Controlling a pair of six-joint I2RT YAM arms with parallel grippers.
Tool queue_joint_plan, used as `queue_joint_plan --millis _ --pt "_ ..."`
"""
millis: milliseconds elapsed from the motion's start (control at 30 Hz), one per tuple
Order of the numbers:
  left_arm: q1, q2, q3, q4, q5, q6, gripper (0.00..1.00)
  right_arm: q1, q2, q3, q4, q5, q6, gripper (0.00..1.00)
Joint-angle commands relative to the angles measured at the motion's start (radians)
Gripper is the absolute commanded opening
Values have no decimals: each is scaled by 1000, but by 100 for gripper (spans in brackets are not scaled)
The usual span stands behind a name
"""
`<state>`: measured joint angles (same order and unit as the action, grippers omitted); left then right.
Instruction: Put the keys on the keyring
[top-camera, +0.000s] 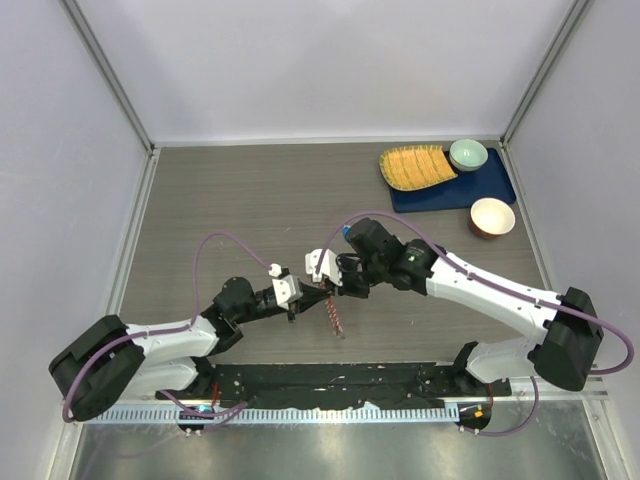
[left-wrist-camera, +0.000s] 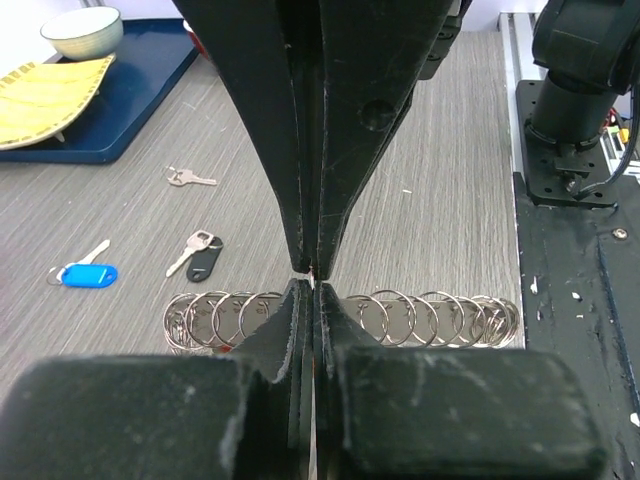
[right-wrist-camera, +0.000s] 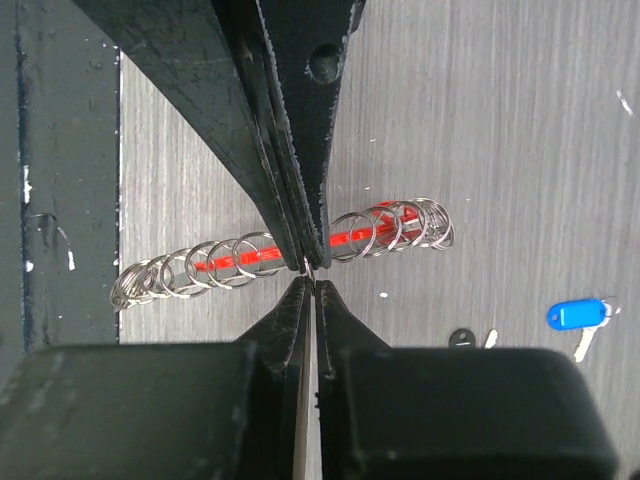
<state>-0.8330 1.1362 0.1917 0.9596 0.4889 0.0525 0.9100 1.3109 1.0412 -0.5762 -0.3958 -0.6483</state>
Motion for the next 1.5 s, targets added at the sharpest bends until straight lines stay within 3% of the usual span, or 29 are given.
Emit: queue_joint_plan --millis 0,167,400,433,500,700,767,967,1200,1367,1467 --pt "0 -18 -9 -12 -58 1 0 3 -61 -10 111 55 99 14" --pt "0 -36 -49 4 -166 3 0 -28 -82 -33 144 77 220 47" --pt "-2 -110 -89 -25 -249 12 0 -166 -87 -55 200 80 424 64" --pt "-2 -121 -89 -57 -256 18 0 -184 -81 -62 243 110 455 70" --pt "0 -157 -87 -87 -272 36 0 -215 -78 -87 294 182 568 71" --pt "-2 -202 -90 -114 -308 46 0 -261 5 -105 398 393 645 80" --pt "0 -208 -89 -127 -315 47 0 -263 28 -121 456 455 670 87" --pt "0 -234 -89 -150 -325 50 0 -264 93 -176 570 462 703 92" --pt "0 -234 -81 -159 -322 49 0 -319 230 -89 598 370 563 90" --pt "0 -250 -84 -170 -332 49 0 -378 373 -7 582 197 418 75" --pt "0 -254 -84 -173 -329 50 0 -408 427 51 582 115 314 59"
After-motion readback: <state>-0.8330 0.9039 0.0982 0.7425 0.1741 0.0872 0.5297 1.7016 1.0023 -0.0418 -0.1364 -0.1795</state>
